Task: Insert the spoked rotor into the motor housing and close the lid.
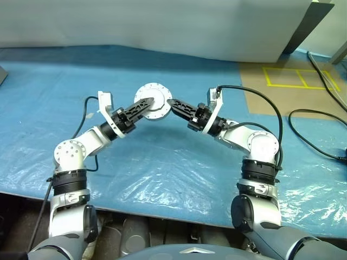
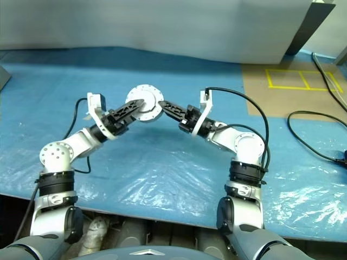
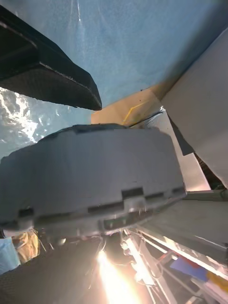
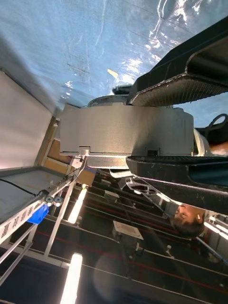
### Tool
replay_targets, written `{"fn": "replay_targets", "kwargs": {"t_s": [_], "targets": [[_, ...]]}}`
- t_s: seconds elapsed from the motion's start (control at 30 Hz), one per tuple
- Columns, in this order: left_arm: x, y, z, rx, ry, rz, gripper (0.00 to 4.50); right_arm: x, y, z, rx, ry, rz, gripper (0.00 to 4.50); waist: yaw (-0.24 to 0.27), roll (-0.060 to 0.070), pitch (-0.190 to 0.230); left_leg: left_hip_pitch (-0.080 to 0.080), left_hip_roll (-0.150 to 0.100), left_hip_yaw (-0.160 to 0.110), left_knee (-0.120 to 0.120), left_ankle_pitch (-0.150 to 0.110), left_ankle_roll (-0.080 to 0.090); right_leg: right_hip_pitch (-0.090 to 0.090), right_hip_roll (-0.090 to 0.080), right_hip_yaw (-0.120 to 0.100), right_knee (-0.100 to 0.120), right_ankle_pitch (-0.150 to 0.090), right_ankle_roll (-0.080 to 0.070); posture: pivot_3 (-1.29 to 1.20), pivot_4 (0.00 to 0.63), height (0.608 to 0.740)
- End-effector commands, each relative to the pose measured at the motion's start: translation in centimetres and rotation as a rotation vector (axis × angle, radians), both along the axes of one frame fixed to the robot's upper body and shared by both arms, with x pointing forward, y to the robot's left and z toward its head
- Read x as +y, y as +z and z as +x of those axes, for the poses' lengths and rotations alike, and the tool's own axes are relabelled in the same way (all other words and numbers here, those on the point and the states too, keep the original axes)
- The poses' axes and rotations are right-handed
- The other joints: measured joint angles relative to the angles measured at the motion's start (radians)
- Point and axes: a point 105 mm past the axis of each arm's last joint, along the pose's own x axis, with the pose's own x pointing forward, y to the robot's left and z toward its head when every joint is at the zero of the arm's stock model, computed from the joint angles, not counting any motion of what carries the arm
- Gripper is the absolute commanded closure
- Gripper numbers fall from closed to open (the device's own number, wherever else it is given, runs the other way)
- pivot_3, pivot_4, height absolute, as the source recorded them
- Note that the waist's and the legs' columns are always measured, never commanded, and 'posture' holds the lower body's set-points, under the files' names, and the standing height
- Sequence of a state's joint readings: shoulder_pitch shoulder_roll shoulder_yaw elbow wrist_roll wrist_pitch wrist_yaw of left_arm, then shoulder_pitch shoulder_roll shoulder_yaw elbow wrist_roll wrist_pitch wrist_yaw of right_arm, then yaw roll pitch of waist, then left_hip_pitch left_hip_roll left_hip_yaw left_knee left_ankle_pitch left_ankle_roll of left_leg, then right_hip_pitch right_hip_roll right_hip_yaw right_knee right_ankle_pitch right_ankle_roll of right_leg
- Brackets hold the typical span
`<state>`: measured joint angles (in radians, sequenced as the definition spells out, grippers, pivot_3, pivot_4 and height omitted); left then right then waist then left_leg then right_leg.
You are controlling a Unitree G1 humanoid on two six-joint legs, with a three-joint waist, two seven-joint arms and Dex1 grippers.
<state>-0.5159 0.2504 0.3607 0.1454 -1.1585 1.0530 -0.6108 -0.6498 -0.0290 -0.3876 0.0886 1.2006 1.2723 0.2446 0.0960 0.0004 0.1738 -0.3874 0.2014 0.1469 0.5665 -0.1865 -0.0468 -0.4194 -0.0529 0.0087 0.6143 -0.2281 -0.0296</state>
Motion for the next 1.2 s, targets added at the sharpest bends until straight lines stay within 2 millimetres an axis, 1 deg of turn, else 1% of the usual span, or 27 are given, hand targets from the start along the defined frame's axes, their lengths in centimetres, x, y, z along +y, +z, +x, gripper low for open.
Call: {"fn": "replay_targets", "kwargs": {"t_s": [0.03,0.17,0.27,0.33,0.4,0.53,0.6,0.7,0.77,0.83,0.9,0.97,1.13,1.2], "targets": [[-1.1,0.8,0.1,-0.02,-0.007,-0.027,0.04,0.3,2.3,-0.8,-0.089,0.029,0.061,3.4,0.0,0.0,0.0,0.0,0.0,0.0,0.001,0.0,0.0,0.0,0.0,0.0,0.0,0.0,0.0,0.0,0.15,0.74],[-1.3,0.8,0.7,-0.008,0.027,-0.036,0.04,0.5,2.0,-0.7,-0.084,0.02,0.038,3.4,-0.001,0.0,0.0,0.0,0.0,0.0,0.002,0.0,0.0,0.0,0.0,0.0,0.003,0.0,0.0,0.0,0.15,0.74],[-1.3,1.1,0.6,-0.01,0.022,-0.047,0.62,0.5,1.9,-0.6,-0.082,0.008,0.025,3.4,0.0,0.0,0.0,0.0,0.0,0.0,0.004,0.0,0.0,0.0,0.0,0.0,0.004,0.0,0.0,0.0,0.15,0.74],[-1.2,1.0,0.6,-0.005,0.03,-0.042,1.3,0.5,1.8,-0.6,-0.083,0.003,0.017,3.4,0.0,0.0,0.0,0.0,0.0,0.0,0.005,0.0,0.0,0.0,-0.001,0.0,0.005,0.0,0.0,0.0,0.15,0.74],[-1.2,0.9,0.7,0.009,0.038,-0.039,1.8,0.5,1.7,-0.4,-0.079,-0.014,0.011,3.4,0.0,0.0,0.0,-0.001,0.0,-0.001,0.005,0.0,0.0,0.0,-0.001,0.0,0.005,0.0,0.0,0.0,0.15,0.74],[-1.3,1.0,0.4,0.007,0.028,-0.046,1.88,0.4,1.6,0.0,-0.073,-0.042,0.004,3.4,-0.001,0.0,0.0,0.0,0.0,-0.001,0.005,0.0,0.0,0.0,0.0,0.0,0.005,0.0,0.0,0.0,0.15,0.74],[-1.3,0.7,0.7,0.025,0.039,-0.032,1.89,0.4,1.5,0.1,-0.068,-0.047,0.002,3.4,0.0,0.0,0.0,0.0,0.0,-0.001,0.005,0.0,0.0,0.0,-0.001,0.0,0.005,0.0,0.0,0.0,0.15,0.74],[-1.3,1.3,0.5,0.012,0.026,-0.064,1.89,0.4,1.4,0.1,-0.059,-0.049,0.0,3.4,0.0,0.0,0.0,0.0,0.0,-0.001,0.005,0.0,0.0,0.0,-0.001,0.0,0.005,0.0,0.0,0.0,0.15,0.74],[-1.2,1.3,0.5,0.014,0.026,-0.066,1.89,0.4,1.4,0.2,-0.063,-0.055,-0.004,3.4,-0.001,0.0,0.0,0.0,0.0,-0.001,0.005,0.0,0.0,0.0,-0.001,0.0,0.005,0.0,0.0,0.0,0.15,0.74],[-1.2,1.2,0.6,0.019,0.034,-0.058,1.91,0.3,1.4,0.3,-0.062,-0.061,-0.003,2.66,0.0,0.0,0.0,0.0,0.0,-0.001,0.005,0.0,0.0,0.0,0.0,0.0,0.005,0.0,0.0,0.0,0.15,0.74],[-1.2,1.2,0.7,0.022,0.04,-0.055,2.1,0.4,1.4,0.1,-0.052,-0.041,0.014,2.02,0.0,0.0,0.0,0.0,0.0,-0.001,0.005,0.0,0.0,0.0,-0.001,0.0,0.005,0.0,0.0,0.0,0.15,0.74],[-1.1,1.2,0.8,0.024,0.044,-0.053,2.1,0.5,1.3,0.0,-0.041,-0.024,0.026,1.4,0.0,0.0,0.0,0.0,0.0,-0.001,0.005,0.0,0.0,0.0,-0.001,0.0,0.005,0.0,0.0,0.0,0.15,0.74],[-0.6,1.5,0.9,0.009,0.058,-0.04,2.1,0.5,1.4,0.0,-0.044,-0.026,0.024,1.4,0.0,0.0,0.0,0.0,0.0,-0.001,0.005,0.0,0.0,0.0,-0.001,0.0,0.005,0.0,0.0,0.0,0.15,0.74],[1.1,2.0,1.6,-0.006,0.13,-0.036,2.1,0.5,1.3,0.0,-0.045,-0.028,0.019,1.4,-0.002,0.0,0.0,0.0,0.0,-0.001,0.005,0.0,0.0,0.0,0.0,0.0,0.005,0.0,0.0,0.0,0.15,0.74]]}}
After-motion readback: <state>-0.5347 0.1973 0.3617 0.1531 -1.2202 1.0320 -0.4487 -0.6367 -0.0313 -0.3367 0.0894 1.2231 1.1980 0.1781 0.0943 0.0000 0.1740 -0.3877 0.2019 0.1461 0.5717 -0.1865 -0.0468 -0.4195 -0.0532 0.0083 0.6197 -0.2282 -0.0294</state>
